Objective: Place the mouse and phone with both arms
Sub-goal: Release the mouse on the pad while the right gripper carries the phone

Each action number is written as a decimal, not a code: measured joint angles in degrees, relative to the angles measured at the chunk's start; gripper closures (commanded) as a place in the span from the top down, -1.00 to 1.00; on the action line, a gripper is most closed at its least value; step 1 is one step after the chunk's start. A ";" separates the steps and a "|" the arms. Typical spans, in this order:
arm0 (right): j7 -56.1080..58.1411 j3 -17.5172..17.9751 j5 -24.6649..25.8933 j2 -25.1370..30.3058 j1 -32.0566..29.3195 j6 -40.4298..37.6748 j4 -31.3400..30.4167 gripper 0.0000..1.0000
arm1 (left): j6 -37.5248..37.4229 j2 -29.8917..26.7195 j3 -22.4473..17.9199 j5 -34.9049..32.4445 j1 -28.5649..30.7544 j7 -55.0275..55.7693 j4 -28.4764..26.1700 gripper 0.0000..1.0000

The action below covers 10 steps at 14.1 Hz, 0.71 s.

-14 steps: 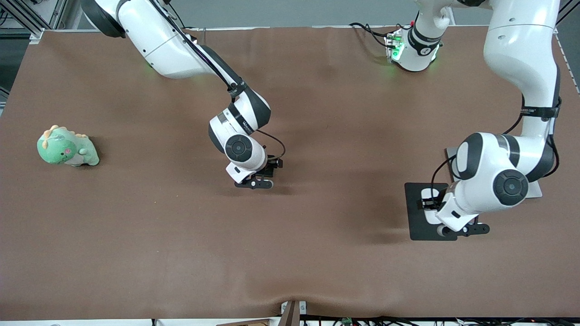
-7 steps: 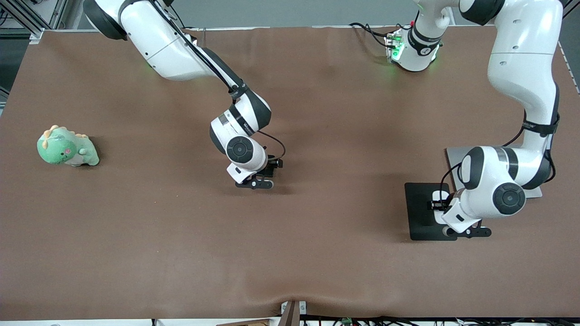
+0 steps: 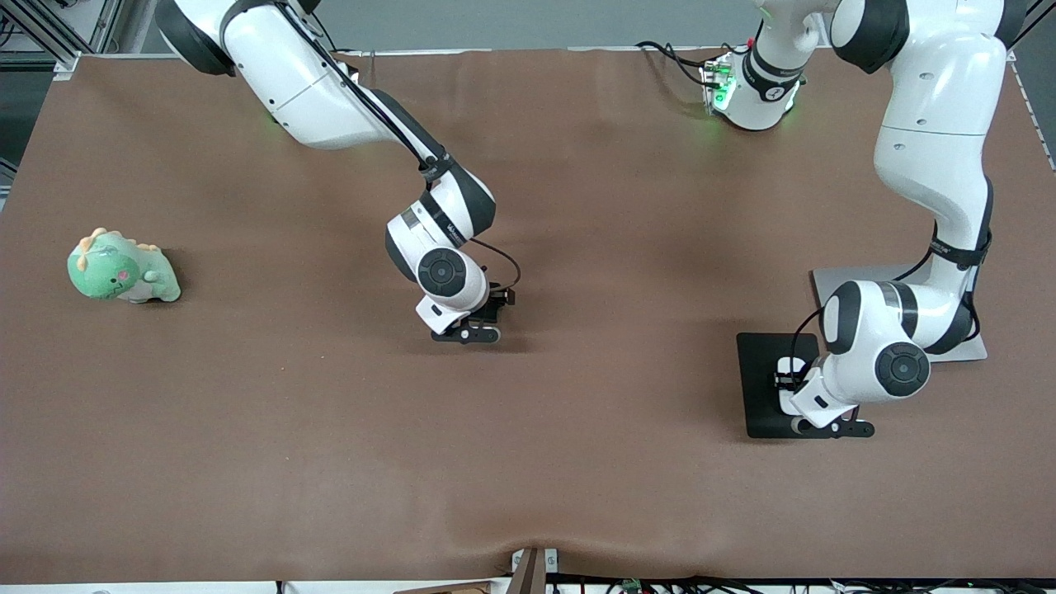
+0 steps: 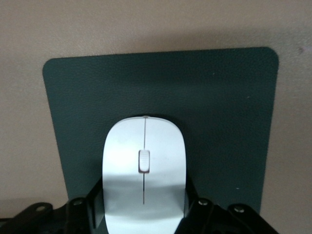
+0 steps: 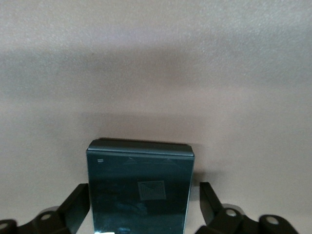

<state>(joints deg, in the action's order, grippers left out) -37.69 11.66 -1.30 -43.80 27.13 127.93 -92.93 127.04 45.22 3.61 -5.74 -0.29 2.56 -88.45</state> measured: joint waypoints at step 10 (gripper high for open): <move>-1.17 -1.11 -0.15 1.35 -3.46 -18.16 6.31 -1.00 | -4.66 -8.05 0.36 0.00 0.28 -2.77 2.20 1.00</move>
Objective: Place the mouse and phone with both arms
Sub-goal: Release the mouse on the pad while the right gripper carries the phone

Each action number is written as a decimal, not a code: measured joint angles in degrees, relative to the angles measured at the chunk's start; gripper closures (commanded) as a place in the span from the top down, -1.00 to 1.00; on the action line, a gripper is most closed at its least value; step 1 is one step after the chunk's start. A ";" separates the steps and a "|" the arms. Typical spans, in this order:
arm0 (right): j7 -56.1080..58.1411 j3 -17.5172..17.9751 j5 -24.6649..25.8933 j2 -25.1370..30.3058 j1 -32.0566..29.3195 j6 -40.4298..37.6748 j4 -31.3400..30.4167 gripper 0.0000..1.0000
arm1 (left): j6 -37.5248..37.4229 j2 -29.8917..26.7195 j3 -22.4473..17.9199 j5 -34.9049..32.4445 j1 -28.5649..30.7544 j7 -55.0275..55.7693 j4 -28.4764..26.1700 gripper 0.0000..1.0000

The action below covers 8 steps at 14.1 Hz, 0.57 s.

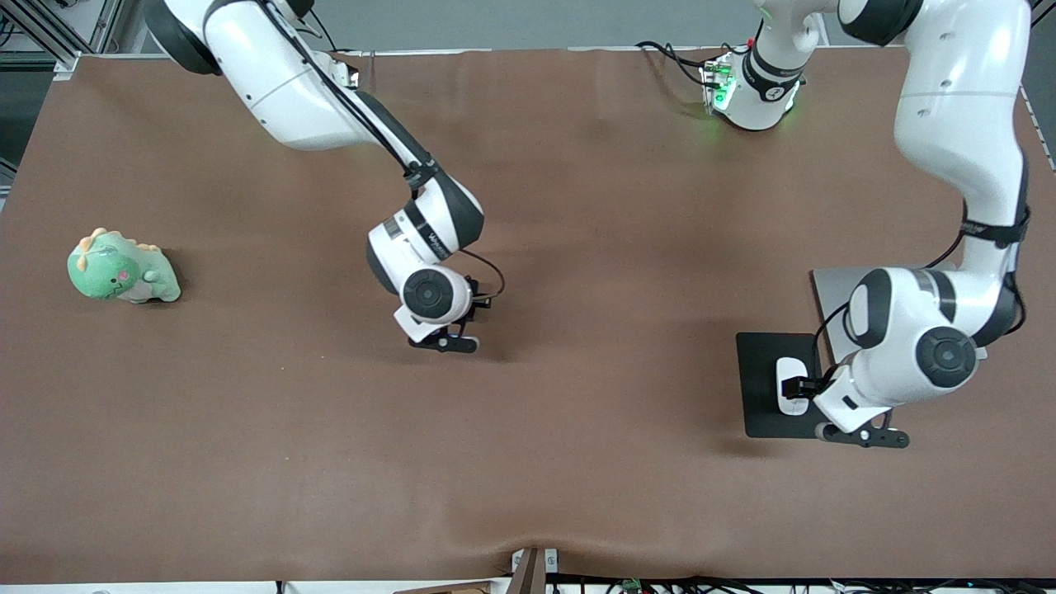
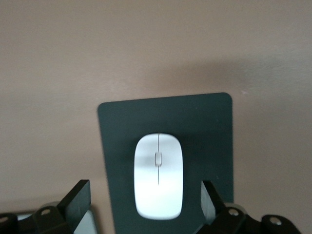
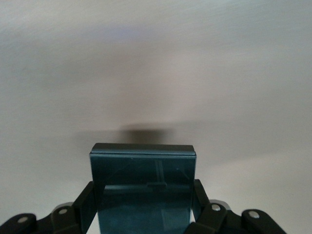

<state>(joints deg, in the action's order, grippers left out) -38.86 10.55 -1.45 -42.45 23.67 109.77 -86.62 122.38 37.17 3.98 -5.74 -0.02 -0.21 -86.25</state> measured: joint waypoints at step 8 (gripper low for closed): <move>16.26 0.36 0.12 11.05 -16.29 -8.39 -9.75 -1.00 | -18.53 -19.79 0.60 0.00 0.09 1.35 -1.52 1.00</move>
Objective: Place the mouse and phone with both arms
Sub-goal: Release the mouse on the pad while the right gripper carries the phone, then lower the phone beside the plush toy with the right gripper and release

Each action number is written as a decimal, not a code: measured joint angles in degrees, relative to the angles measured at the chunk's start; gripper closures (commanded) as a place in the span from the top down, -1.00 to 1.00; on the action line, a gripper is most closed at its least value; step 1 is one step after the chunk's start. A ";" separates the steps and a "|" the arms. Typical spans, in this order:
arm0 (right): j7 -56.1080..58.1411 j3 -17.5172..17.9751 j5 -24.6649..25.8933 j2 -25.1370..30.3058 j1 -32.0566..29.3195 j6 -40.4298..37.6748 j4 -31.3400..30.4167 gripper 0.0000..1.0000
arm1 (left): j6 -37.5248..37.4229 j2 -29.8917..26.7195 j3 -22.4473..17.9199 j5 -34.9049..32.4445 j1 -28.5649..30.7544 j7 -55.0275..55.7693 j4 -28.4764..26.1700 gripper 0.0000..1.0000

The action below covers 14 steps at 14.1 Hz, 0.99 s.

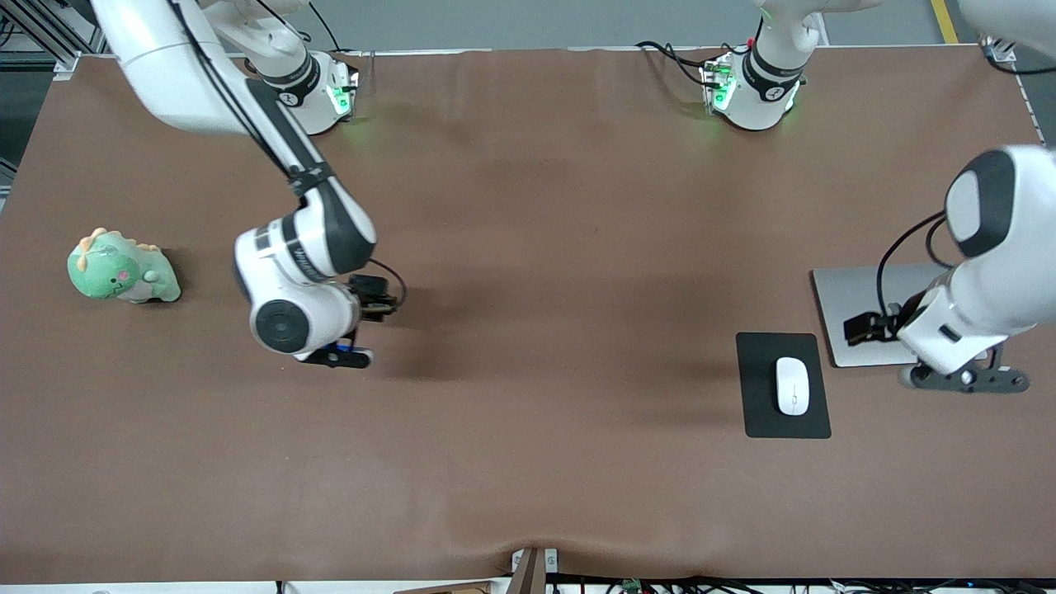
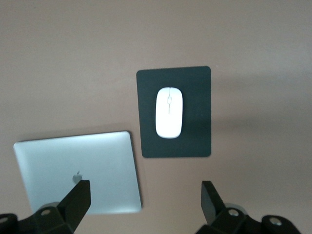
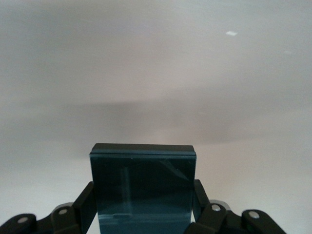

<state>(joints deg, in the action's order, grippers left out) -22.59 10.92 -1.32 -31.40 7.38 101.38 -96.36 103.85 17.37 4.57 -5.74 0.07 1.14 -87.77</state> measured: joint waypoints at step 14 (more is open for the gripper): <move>20.15 -0.13 11.00 5.80 -21.81 17.05 -22.67 -1.00 | -14.65 -15.61 -0.03 5.30 0.43 -1.41 -2.36 1.00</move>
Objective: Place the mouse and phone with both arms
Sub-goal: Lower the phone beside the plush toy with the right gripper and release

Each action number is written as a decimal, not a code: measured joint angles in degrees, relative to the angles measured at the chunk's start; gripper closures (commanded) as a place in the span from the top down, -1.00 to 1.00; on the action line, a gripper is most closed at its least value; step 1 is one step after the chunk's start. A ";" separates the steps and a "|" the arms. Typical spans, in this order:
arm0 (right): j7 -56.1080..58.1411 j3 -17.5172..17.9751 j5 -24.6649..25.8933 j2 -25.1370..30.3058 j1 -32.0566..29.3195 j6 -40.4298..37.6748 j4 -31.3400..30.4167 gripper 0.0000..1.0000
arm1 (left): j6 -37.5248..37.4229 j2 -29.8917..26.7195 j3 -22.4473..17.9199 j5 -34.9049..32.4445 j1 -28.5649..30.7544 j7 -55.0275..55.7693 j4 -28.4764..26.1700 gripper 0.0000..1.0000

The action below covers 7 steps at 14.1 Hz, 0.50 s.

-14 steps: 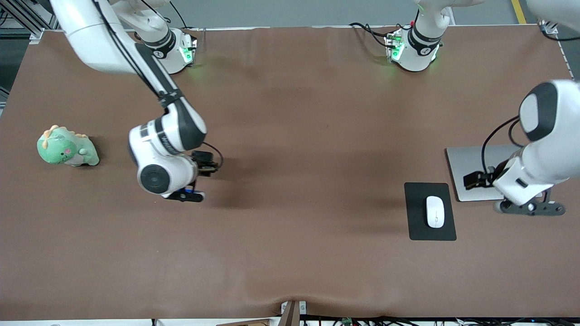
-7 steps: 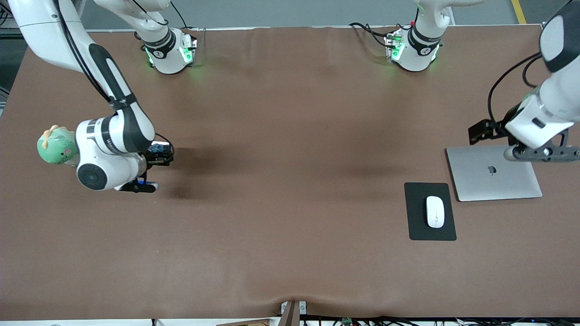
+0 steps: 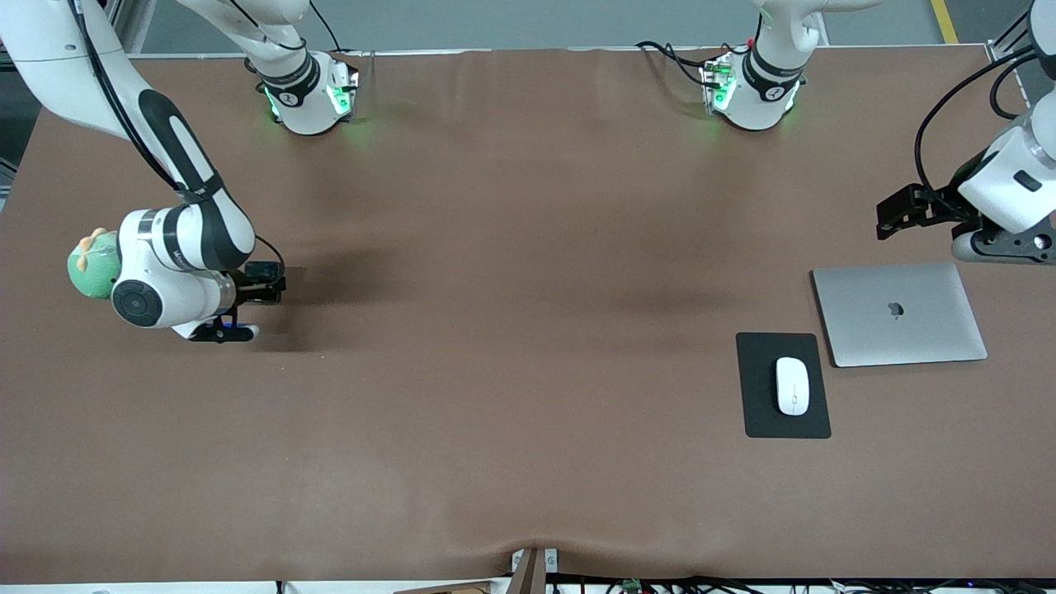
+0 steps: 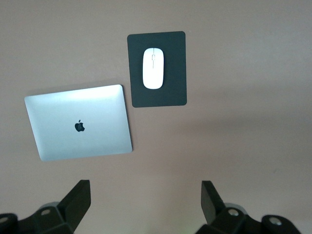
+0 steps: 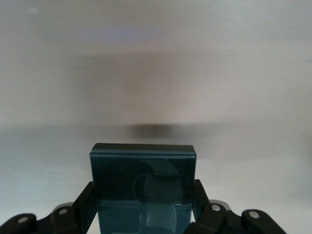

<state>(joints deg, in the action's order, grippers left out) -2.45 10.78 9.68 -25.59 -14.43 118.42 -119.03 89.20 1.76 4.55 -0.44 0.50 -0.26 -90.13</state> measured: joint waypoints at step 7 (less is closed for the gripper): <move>2.80 0.07 2.73 -0.27 -4.07 9.08 -4.82 1.00 | -4.50 -1.91 -1.72 1.10 -0.11 -4.37 0.61 1.00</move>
<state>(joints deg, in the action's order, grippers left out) 0.35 10.85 12.41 -25.86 -18.50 127.51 -123.85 84.70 -0.15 2.82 0.66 0.38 -4.63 -89.52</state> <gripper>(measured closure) 0.203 0.000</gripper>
